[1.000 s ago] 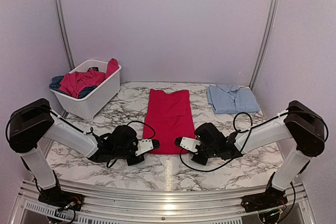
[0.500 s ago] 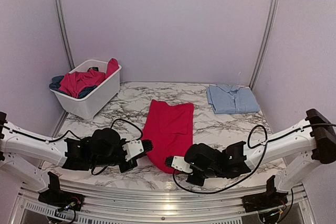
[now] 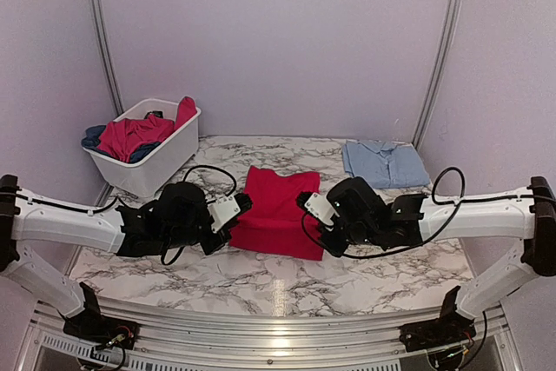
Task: Fold and stack the mixed laundry pile
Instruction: Fold the 2/3-rectangle-folded T-shirt at the center of the board.
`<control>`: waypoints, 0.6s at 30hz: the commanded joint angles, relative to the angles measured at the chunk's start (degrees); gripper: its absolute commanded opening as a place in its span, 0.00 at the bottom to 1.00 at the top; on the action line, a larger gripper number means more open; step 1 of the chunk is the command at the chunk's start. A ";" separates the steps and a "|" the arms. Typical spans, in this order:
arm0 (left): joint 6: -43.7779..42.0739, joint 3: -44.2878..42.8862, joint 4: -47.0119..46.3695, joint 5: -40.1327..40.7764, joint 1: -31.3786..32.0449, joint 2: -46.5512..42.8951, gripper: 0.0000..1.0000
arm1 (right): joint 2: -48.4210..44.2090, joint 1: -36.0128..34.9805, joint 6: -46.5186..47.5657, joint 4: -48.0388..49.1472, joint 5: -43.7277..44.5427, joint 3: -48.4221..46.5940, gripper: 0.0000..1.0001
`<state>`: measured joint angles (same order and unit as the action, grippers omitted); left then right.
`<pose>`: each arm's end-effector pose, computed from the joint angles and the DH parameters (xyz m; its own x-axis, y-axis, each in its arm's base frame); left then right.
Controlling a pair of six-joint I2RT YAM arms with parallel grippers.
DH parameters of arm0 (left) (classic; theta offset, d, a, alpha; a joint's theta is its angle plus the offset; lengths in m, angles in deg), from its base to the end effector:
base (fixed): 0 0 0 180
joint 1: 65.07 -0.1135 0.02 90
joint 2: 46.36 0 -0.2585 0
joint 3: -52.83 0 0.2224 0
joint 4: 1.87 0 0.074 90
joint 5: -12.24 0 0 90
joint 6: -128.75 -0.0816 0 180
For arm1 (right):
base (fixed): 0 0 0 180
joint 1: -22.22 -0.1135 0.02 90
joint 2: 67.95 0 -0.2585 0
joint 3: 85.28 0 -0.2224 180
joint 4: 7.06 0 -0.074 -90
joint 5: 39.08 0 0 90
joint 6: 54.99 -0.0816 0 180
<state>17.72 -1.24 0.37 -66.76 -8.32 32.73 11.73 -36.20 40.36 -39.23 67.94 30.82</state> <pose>0.1828 -0.2504 0.2027 0.0268 0.6016 -0.7984 0.7696 0.4973 0.4006 0.1720 0.2341 0.1944 -0.3208 -0.6921 -0.6466 -0.7451 0.6059 -0.2789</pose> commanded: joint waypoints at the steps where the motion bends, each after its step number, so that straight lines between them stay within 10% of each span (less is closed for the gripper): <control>1: -3.09 -5.88 -2.40 0.11 -4.28 4.31 0.00 | 3.48 5.80 4.71 3.06 -1.30 -4.85 0.00; 18: -7.86 -24.52 -2.94 -7.19 -13.29 24.96 0.00 | 21.99 22.20 14.61 8.00 -9.55 -20.14 0.00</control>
<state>11.38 -21.74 -1.31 -71.65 -20.21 56.16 31.84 -16.22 51.86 -32.30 59.46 16.63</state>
